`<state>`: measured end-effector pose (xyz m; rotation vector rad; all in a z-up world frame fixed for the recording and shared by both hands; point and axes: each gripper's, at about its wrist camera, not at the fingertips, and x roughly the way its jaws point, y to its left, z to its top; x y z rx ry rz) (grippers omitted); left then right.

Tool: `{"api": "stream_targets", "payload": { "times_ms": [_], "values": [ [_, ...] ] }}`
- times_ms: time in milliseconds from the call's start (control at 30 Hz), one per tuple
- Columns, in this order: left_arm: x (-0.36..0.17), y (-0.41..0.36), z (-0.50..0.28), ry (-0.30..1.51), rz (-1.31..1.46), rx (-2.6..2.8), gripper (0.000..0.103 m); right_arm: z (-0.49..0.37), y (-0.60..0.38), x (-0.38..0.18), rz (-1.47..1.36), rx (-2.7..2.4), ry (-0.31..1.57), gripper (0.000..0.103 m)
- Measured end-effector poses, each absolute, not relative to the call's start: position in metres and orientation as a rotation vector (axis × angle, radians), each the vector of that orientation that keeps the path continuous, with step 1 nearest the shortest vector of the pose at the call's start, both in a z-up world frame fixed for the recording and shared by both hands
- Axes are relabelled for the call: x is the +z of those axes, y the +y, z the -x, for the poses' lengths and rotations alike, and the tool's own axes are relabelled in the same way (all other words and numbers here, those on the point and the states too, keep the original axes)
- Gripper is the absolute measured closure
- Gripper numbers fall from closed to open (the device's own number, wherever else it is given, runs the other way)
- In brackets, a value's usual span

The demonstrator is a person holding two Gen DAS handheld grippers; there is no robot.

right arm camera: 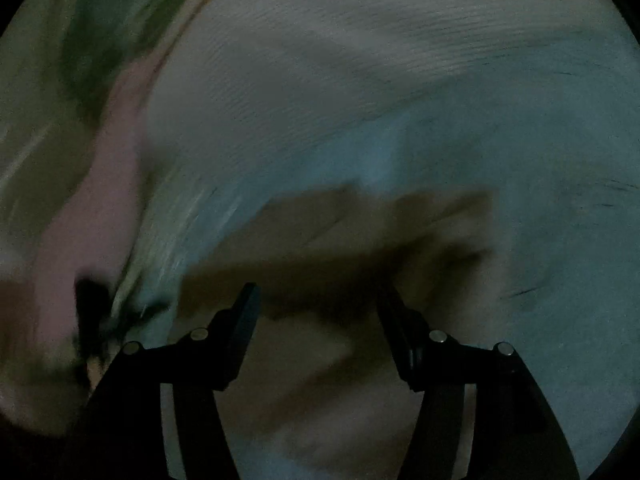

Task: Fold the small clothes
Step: 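Fold the hem over with the left gripper while the right gripper presses the folded sweater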

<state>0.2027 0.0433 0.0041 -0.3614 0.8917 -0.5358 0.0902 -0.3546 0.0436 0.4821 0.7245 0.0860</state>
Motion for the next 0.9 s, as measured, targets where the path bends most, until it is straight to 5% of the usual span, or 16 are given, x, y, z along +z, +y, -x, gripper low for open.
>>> {"api": "stream_targets", "payload": {
  "times_ms": [133,300,567,633,900],
  "values": [
    [-0.021,-0.012,-0.208,1.001,0.251,-0.639,0.092,-0.130,-0.284,0.007,-0.347,0.330,0.968,0.041],
    [-0.040,-0.009,-0.247,1.065,0.200,-0.569,0.094,-0.162,-0.290,-0.015,-0.329,0.328,1.040,0.042],
    [-0.026,0.033,-0.309,0.975,0.205,-0.401,0.088,-0.200,-0.366,-0.007,-0.272,-0.050,0.959,0.043],
    [-0.029,0.051,-0.328,0.972,0.212,-0.299,0.095,-0.204,-0.384,-0.007,-0.319,-0.118,0.923,0.043],
    [-0.020,0.097,-0.346,0.891,0.400,-0.164,0.094,-0.163,-0.419,0.016,-0.505,-0.245,0.678,0.042]
  ]
}}
